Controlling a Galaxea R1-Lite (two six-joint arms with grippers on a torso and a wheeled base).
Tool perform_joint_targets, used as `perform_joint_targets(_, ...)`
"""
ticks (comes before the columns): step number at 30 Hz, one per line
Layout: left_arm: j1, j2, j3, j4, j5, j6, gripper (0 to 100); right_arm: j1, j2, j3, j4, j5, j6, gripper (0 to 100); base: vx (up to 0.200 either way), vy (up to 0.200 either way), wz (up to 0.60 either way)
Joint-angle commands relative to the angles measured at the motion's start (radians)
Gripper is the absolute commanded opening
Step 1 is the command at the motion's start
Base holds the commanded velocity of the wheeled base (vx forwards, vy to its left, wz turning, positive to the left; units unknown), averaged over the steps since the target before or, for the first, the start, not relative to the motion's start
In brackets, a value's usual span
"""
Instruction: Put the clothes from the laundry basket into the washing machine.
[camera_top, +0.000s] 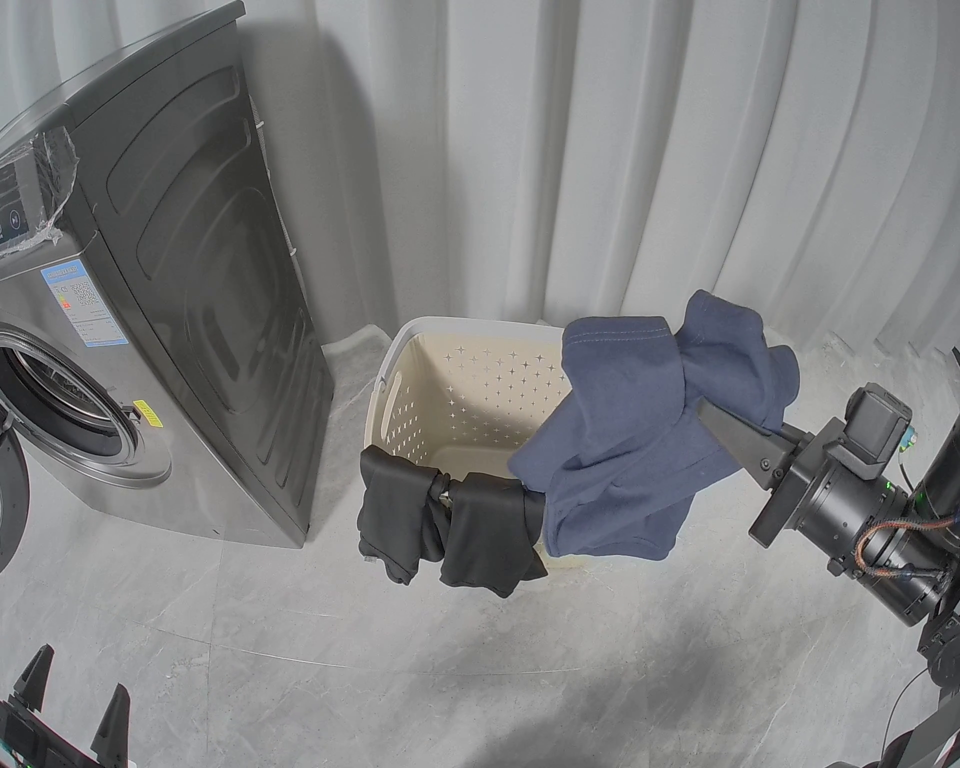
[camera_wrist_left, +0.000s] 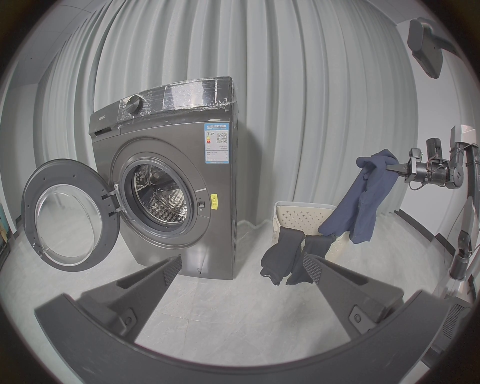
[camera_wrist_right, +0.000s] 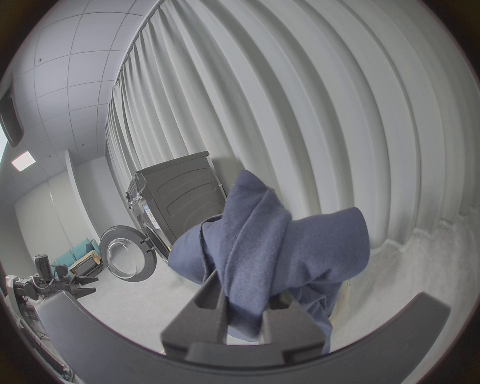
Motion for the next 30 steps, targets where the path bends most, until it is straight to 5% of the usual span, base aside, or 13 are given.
perform_joint_targets(1,0.0,-0.015,0.018,0.0,0.0,0.0,100,0.006,-0.004,-0.002,0.0,0.001,0.0,0,0.0,0.2,0.0)
perform_joint_targets(30,0.0,-0.015,0.018,0.001,0.0,0.0,100,0.029,-0.002,0.006,-0.017,0.016,0.002,0,0.0,0.2,0.0)
